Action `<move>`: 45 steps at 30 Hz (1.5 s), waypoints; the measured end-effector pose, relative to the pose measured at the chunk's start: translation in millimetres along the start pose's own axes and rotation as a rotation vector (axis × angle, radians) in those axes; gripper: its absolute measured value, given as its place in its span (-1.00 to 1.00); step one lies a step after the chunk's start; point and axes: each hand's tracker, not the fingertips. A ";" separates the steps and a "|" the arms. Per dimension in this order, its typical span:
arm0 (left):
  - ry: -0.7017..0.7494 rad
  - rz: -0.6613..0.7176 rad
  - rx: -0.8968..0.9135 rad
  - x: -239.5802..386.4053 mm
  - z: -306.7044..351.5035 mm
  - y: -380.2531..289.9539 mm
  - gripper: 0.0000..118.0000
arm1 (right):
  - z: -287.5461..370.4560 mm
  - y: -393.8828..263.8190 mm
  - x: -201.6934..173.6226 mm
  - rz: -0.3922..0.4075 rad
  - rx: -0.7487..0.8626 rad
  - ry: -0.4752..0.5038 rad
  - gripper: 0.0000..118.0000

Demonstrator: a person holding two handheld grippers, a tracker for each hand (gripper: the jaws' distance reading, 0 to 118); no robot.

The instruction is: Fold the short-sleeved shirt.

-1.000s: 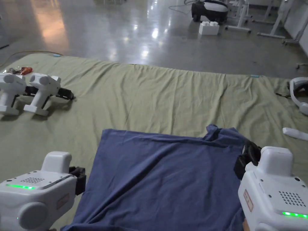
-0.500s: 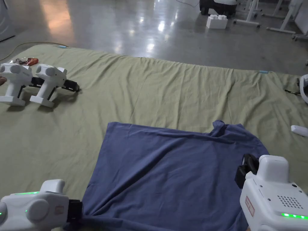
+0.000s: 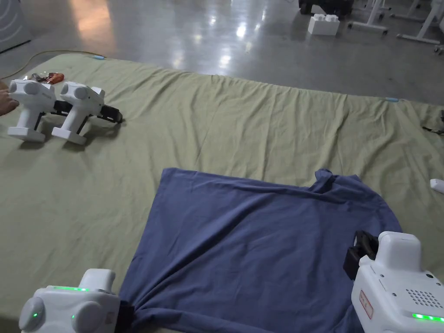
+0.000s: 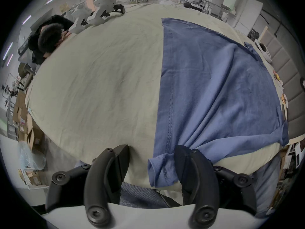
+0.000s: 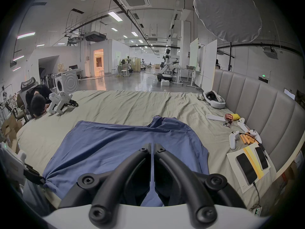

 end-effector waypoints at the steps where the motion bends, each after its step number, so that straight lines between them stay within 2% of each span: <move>1: 0.001 -0.002 0.003 0.9 -0.6 -1.2 0.11 | 0.0 -0.9 0.1 0.000 -0.004 0.001 -0.91; 2: -0.002 -0.004 0.006 0.9 0.4 -1.8 0.07 | 0.0 -2.3 0.3 0.001 -0.009 0.001 -0.91; 3: -0.016 -0.009 0.010 0.4 1.3 -1.8 -0.10 | -0.1 -3.9 0.6 0.002 -0.013 0.001 -0.91; 6: -0.083 -0.004 0.016 -3.1 -7.5 -1.9 -0.74 | 0.1 -7.4 1.4 -0.001 -0.028 0.005 -0.91; 8: -0.095 -0.034 0.014 -0.8 -11.2 -2.5 -0.82 | 0.7 -9.5 1.9 -0.005 -0.032 0.007 -0.91; 15: -0.076 -0.065 0.069 -16.1 11.7 0.3 -0.85 | 10.8 -15.2 13.5 0.027 -0.054 0.011 -0.91; 18: -0.113 -0.017 0.100 -28.1 21.7 4.4 -0.84 | 17.1 -15.6 24.3 0.038 -0.069 -0.011 -0.91; 22: -0.108 -0.026 0.113 -22.9 33.7 4.7 -0.85 | 21.9 -18.4 41.4 0.042 -0.124 -0.052 -0.90; 23: -0.109 -0.027 0.111 -21.8 33.3 4.1 -0.84 | 22.8 -20.5 47.3 0.046 -0.150 -0.068 -0.83; 25: -0.103 -0.038 0.105 -16.6 34.1 1.7 -0.84 | 24.9 -24.9 58.9 0.041 -0.202 -0.084 -0.47; 27: -0.102 -0.039 0.100 -13.5 32.4 -0.7 -0.84 | 27.6 -31.9 73.9 0.011 -0.281 -0.085 -0.28; 29: -0.099 -0.033 0.094 -10.6 33.0 -2.6 -0.85 | 31.5 -41.9 90.0 -0.031 -0.345 -0.085 -0.22; 31: -0.098 -0.029 0.089 -9.4 32.3 -4.2 -0.85 | 35.5 -54.2 104.9 -0.044 -0.413 -0.107 -0.03; 34: -0.101 -0.022 0.082 -7.8 34.7 -4.2 -0.85 | 42.1 -73.7 120.9 -0.054 -0.490 -0.144 -0.03; 41: -0.100 -0.018 0.069 -5.8 33.0 -1.2 -0.85 | 43.3 -106.0 133.1 -0.117 -0.595 -0.059 -0.03; 45: -0.095 -0.024 0.065 -4.9 32.5 0.3 -0.84 | 26.6 -122.7 125.1 -0.075 -0.680 -0.042 -0.09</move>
